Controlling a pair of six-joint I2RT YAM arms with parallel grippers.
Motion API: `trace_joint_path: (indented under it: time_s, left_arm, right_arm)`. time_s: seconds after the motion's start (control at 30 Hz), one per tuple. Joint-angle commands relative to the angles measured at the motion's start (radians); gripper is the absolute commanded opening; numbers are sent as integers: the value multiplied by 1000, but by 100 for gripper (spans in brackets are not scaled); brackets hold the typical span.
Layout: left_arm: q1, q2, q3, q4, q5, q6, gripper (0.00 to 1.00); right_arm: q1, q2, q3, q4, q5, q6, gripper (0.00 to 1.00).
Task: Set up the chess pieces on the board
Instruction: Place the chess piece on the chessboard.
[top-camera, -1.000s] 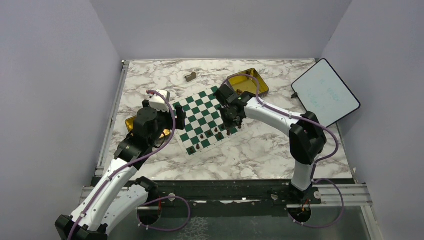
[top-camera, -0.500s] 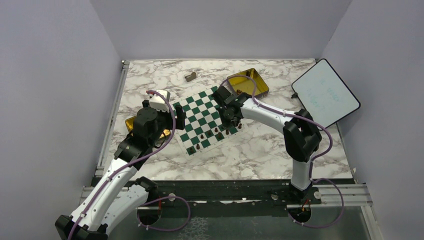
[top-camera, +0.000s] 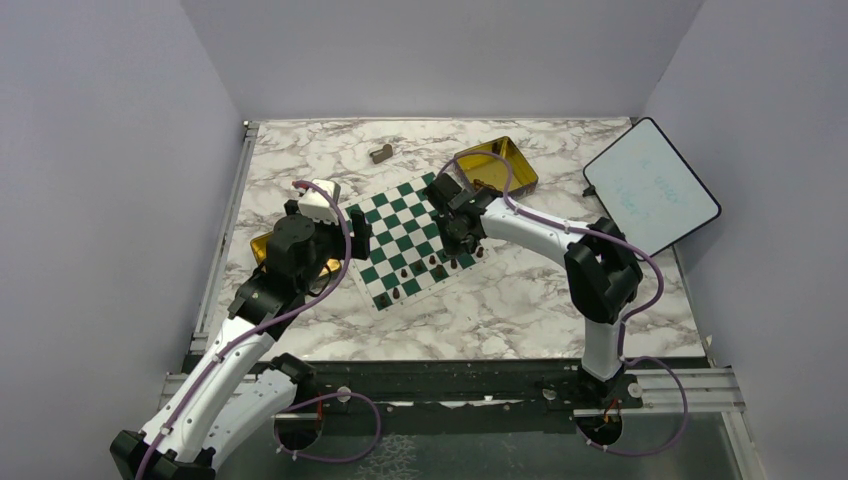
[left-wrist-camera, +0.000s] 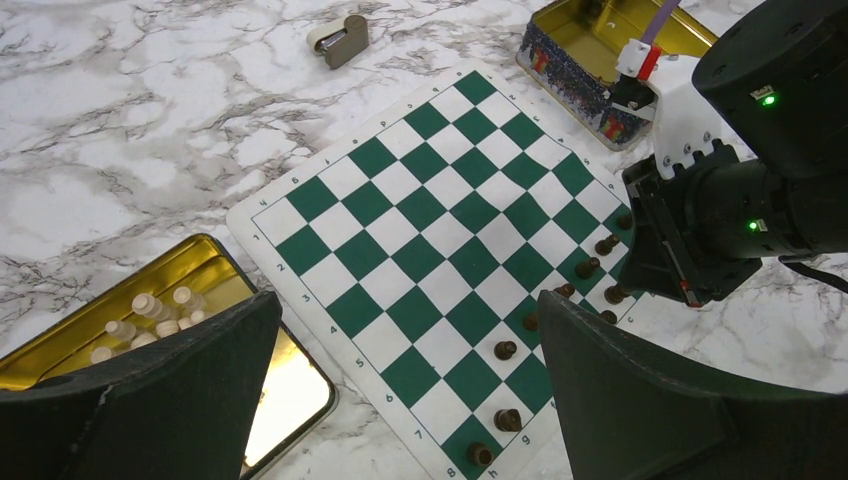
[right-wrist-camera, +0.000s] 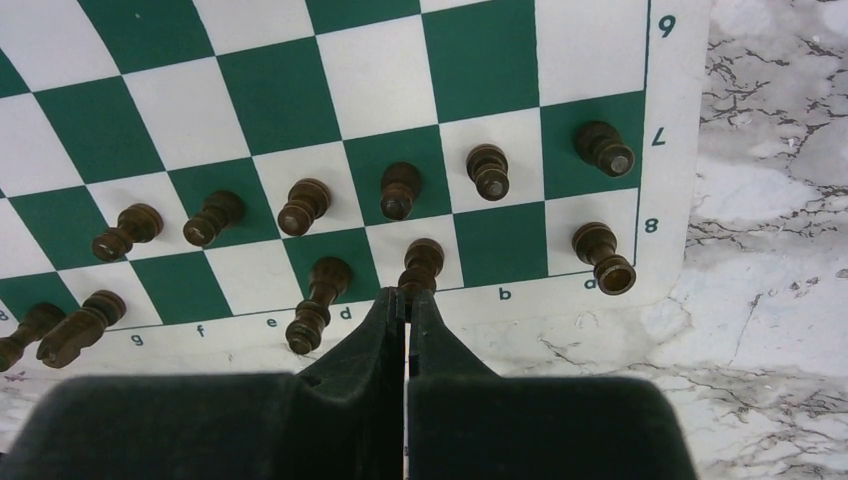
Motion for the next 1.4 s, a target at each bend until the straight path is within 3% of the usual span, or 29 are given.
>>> trace_joint_path:
  time_s: [0.0,0.2,0.7,1.37]
  left_arm:
    - [-1,-11,-6,1,-3,8,99]
    - [-1,-11,-5,2,-2,8,99]
    - [0,-16,-6,1,-2,8,99]
    - [0,-15,-6,1,-1,8,99]
  right_arm:
    - [0,26,-15,25,20,18,2]
    - [1,25,-21,28,13,25,3]
    - [0,13,-16,3,31,26,25]
    - [-1,37,-31,-7,50,16,29]
